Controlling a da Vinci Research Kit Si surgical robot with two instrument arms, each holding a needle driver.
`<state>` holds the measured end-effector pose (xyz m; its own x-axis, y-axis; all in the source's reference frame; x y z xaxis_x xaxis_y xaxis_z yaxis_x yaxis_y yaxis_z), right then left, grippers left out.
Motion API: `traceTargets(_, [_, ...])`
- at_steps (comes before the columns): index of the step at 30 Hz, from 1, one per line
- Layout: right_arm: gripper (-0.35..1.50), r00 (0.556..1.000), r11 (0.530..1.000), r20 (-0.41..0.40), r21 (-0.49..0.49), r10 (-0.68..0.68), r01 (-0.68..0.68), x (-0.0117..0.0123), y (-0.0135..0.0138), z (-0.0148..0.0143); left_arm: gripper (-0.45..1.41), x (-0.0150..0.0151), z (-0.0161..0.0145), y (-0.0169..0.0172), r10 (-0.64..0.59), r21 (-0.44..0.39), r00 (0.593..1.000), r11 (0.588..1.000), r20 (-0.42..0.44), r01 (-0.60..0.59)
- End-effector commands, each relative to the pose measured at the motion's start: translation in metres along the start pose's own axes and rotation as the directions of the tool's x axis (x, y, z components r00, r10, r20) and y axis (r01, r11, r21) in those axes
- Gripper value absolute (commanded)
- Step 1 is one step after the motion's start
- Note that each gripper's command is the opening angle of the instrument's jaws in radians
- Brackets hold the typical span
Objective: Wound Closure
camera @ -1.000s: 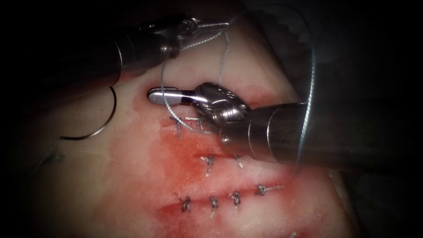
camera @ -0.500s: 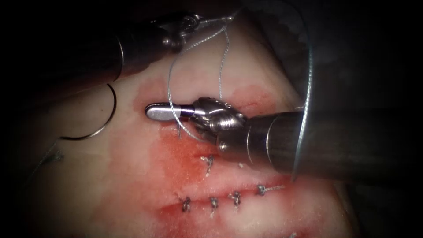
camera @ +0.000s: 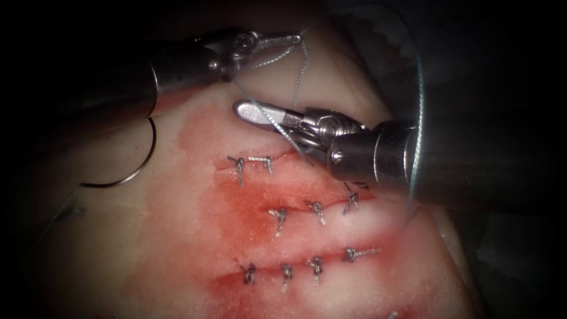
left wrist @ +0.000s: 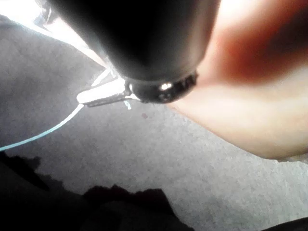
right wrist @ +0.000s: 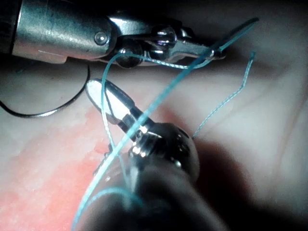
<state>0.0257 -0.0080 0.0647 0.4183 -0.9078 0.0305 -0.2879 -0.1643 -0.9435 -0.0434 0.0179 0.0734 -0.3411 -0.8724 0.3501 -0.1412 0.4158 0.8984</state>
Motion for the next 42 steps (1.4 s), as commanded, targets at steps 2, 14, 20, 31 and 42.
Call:
traceTargets(2, [-0.35, 1.000, 1.000, 0.015, 0.000, 0.014, -0.014, 0.0000, -0.0006, 0.0011, -0.45, -0.0005, 0.0007, 0.0008, 0.005, 0.002, 1.000, 1.000, 0.005, -0.005])
traceTargets(14, [-0.35, 0.984, 0.990, 0.109, 0.016, 0.140, -0.143, -0.0004, -0.0001, 0.0014, -0.45, 0.0012, -0.0006, 0.0014, 0.024, -0.029, 0.999, 0.999, -0.029, -0.025])
traceTargets(20, [-0.35, 0.968, 0.980, 0.157, 0.014, 0.196, -0.201, -0.0010, 0.0008, 0.0018, -0.45, 0.0023, -0.0021, 0.0012, 0.040, -0.058, 0.995, 0.997, -0.090, -0.045])
traceTargets(31, [-0.35, 0.949, 0.967, 0.194, 0.005, 0.248, -0.254, -0.0031, 0.0037, 0.0016, -0.45, 0.0004, -0.0068, -0.0014, 0.083, -0.123, 0.976, 0.986, -0.200, -0.109])
traceTargets(42, [-0.30, 0.935, 0.961, 0.229, 0.002, 0.270, -0.278, -0.0036, 0.0050, 0.0013, -0.45, -0.0035, -0.0091, -0.0039, 0.152, -0.244, 0.951, 0.945, -0.268, -0.220])
